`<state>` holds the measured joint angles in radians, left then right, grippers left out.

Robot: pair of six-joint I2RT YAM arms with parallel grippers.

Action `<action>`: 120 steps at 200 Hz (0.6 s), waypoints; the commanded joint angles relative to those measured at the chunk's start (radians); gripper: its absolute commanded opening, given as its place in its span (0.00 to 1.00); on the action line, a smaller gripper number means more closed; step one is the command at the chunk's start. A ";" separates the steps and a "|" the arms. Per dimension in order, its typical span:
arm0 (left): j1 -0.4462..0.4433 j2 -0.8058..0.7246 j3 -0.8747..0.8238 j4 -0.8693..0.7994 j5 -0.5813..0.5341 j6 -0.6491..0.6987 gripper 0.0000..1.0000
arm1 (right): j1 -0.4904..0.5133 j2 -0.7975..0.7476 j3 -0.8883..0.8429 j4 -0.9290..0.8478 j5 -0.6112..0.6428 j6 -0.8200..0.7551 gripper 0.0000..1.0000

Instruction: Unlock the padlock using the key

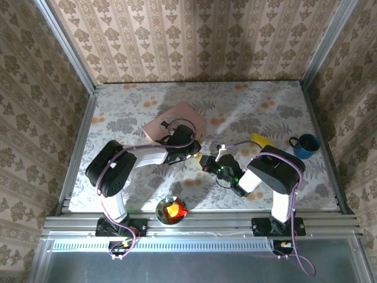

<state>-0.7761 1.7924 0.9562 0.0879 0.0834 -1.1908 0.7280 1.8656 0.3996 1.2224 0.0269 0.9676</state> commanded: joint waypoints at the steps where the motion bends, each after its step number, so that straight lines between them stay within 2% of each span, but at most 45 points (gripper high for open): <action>1: -0.011 0.024 -0.002 0.001 0.128 -0.025 0.00 | -0.011 -0.003 0.041 0.063 0.008 0.000 0.00; 23: -0.005 0.023 -0.005 0.001 0.130 -0.027 0.00 | -0.013 -0.002 0.042 0.057 0.006 0.003 0.00; 70: -0.003 0.018 -0.014 0.007 0.126 -0.033 0.00 | -0.018 -0.001 0.032 0.043 0.002 0.009 0.19; 120: -0.003 0.023 -0.019 0.015 0.131 -0.042 0.00 | -0.019 -0.006 0.026 0.034 0.005 0.010 0.15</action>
<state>-0.7704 1.7924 0.9558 0.0956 0.0982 -1.1984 0.7113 1.8656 0.4141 1.2312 0.0181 0.9760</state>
